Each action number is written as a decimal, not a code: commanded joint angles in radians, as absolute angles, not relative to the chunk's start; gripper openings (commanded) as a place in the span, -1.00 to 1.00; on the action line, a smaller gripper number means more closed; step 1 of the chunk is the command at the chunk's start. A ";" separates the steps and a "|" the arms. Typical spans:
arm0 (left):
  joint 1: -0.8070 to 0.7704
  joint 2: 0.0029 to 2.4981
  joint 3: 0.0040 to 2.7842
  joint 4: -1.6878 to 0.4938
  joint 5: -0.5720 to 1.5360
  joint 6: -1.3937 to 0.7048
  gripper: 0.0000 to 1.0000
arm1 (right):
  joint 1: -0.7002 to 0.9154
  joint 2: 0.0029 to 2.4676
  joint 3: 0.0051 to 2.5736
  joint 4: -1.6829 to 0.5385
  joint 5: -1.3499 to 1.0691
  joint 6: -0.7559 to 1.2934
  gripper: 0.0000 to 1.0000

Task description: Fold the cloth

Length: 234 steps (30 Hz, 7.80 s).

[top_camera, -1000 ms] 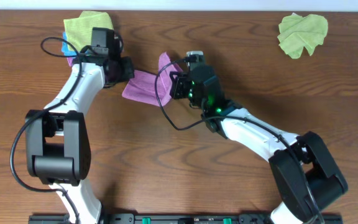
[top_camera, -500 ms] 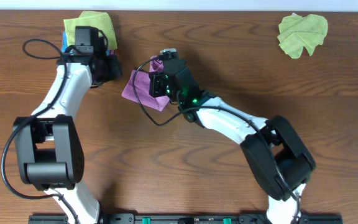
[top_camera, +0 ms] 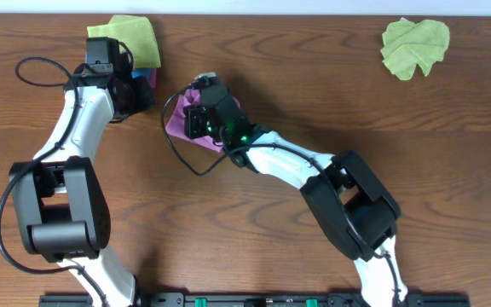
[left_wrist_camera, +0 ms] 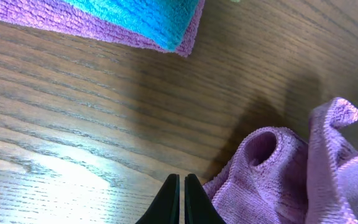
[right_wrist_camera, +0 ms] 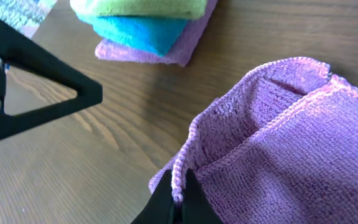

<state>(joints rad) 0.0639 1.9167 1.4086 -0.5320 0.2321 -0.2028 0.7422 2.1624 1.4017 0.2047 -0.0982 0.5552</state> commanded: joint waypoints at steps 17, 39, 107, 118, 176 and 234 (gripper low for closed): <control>0.086 1.894 1.417 -0.543 0.226 -0.179 -0.88 | 0.789 2.259 1.492 0.189 -0.125 0.537 -0.94; 0.086 1.893 1.417 -0.552 0.229 -0.191 -0.88 | 0.825 2.260 1.493 0.209 -0.295 0.514 0.15; 0.220 1.763 0.840 -0.117 0.786 -0.620 0.62 | 0.140 0.746 0.757 -0.666 -0.358 0.337 0.99; 0.110 1.794 0.768 0.128 0.722 -0.729 0.92 | 0.130 0.698 0.748 -0.725 -0.398 0.337 0.99; -0.039 1.854 0.955 0.237 0.662 -0.709 -0.88 | 0.130 0.699 0.748 -0.824 -0.415 0.344 0.99; 0.104 2.175 1.699 0.067 0.192 -0.556 -0.88 | 0.130 0.699 0.748 -0.824 -0.415 0.344 0.98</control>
